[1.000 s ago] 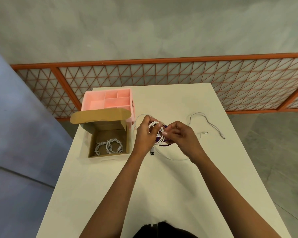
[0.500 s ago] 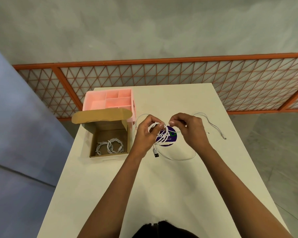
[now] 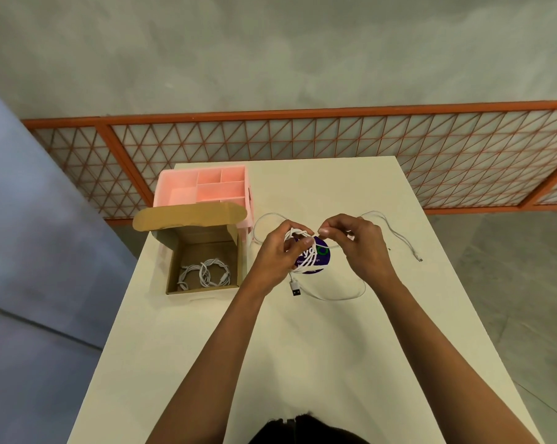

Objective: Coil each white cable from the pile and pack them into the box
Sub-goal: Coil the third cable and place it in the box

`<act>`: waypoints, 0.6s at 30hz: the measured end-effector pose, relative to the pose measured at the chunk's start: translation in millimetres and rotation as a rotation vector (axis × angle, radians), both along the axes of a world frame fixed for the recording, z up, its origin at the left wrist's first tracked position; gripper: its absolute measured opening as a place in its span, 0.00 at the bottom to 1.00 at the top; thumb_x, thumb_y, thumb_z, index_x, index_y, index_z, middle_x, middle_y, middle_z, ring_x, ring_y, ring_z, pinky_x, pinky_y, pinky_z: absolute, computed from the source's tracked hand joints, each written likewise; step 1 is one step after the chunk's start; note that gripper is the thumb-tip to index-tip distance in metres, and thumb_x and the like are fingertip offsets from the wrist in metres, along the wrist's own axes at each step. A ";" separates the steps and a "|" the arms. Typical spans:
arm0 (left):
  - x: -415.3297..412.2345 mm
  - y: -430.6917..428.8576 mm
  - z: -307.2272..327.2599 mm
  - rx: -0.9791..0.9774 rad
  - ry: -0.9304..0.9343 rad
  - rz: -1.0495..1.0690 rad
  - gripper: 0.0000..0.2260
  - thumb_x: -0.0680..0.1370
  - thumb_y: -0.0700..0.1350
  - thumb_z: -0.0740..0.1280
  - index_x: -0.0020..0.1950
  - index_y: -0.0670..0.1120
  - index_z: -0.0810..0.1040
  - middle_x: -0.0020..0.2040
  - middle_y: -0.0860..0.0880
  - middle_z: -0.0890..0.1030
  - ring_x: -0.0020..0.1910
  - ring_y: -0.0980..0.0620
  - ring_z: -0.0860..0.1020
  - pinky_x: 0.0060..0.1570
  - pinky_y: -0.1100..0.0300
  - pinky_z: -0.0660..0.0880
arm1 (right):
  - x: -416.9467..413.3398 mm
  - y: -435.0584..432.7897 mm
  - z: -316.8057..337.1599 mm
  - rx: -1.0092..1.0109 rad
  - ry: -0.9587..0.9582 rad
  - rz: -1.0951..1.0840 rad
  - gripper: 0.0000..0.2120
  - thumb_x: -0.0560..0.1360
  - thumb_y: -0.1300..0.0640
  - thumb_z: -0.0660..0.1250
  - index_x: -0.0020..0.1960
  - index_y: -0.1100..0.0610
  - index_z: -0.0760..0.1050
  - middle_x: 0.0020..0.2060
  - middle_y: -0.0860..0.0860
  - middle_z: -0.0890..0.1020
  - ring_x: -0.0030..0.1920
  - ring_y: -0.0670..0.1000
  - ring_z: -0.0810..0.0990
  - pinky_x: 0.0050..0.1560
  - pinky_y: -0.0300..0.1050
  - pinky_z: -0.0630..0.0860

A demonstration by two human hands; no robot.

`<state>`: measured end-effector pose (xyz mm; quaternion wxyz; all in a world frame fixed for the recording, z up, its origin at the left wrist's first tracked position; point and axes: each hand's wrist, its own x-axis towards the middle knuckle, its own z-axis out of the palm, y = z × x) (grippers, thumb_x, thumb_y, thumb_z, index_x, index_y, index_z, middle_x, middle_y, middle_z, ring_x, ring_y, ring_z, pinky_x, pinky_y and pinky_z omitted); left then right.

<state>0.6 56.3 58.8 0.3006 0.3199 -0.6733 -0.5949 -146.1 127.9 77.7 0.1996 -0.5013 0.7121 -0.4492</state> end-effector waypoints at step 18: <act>-6.9 -1.4 -17.8 -0.221 -0.081 0.001 0.03 0.80 0.42 0.63 0.52 0.43 0.71 0.47 0.48 0.77 0.45 0.54 0.77 0.45 0.68 0.73 | 19.2 6.2 -13.6 0.114 -0.398 -0.004 0.08 0.77 0.69 0.62 0.47 0.63 0.79 0.37 0.56 0.83 0.32 0.42 0.82 0.38 0.31 0.76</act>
